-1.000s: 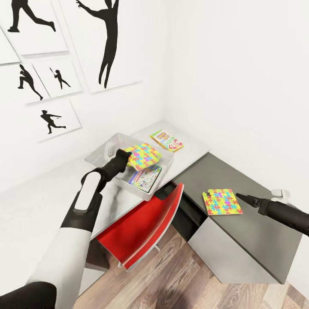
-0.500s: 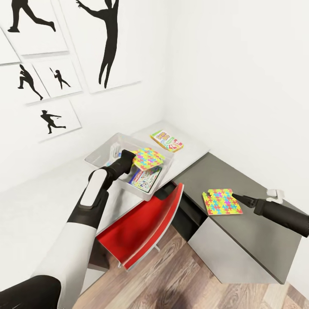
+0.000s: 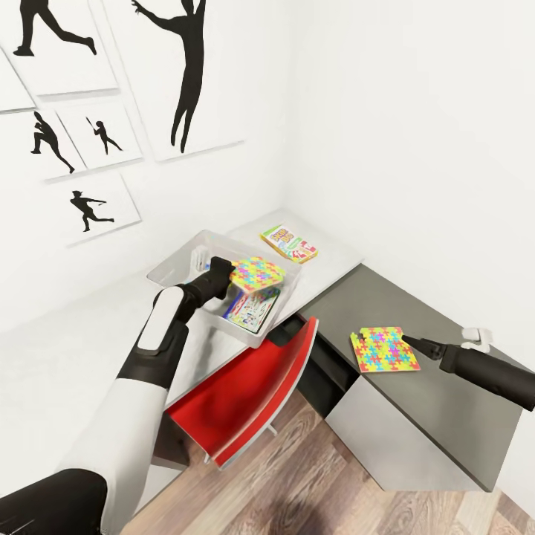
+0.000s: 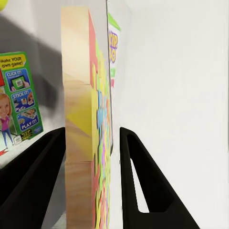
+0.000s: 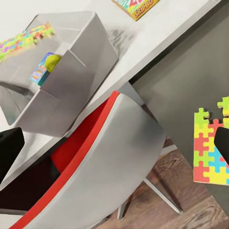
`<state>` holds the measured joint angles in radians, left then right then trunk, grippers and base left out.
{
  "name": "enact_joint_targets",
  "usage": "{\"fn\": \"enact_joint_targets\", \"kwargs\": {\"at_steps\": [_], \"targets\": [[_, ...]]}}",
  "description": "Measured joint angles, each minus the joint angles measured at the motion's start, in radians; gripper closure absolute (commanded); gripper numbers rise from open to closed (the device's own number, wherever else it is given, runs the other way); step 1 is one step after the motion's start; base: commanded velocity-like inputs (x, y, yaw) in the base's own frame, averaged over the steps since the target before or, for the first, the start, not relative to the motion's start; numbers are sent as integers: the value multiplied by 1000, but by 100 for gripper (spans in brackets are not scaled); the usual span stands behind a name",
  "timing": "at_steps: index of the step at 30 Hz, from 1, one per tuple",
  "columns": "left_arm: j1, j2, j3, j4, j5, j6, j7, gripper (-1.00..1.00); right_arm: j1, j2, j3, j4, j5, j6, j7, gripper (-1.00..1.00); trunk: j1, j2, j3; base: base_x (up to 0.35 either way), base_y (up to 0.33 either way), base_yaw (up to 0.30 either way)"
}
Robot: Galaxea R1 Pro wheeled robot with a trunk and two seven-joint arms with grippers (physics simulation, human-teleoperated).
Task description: Put all the toys in the child's room - the three board games (two on the bed and one on the table), the two jigsaw puzzles on the table, and the tennis ball on the table - inside the toy box on the table in the child's room.
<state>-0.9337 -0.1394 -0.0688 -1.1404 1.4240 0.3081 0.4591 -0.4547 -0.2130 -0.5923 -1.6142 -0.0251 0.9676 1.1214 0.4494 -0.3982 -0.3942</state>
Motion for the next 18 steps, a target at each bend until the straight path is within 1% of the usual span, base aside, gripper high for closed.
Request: {"fn": "enact_joint_targets", "kwargs": {"at_steps": [8,13,18], "targets": [[-17,0,-1,15,15,-40,6,100,1,0,-9,0,0,2,1,-100,0,0,0,0,0,0],[-34,3,-1,41,19,-52,0,100,2,0,-12,1,0,5,1,-100,0,0,0,0,0,0],[-52,3,-1,85,21,-56,-12,100,2,-2,-13,0,0,9,2,-100,0,0,-4,0,0,0]]}}
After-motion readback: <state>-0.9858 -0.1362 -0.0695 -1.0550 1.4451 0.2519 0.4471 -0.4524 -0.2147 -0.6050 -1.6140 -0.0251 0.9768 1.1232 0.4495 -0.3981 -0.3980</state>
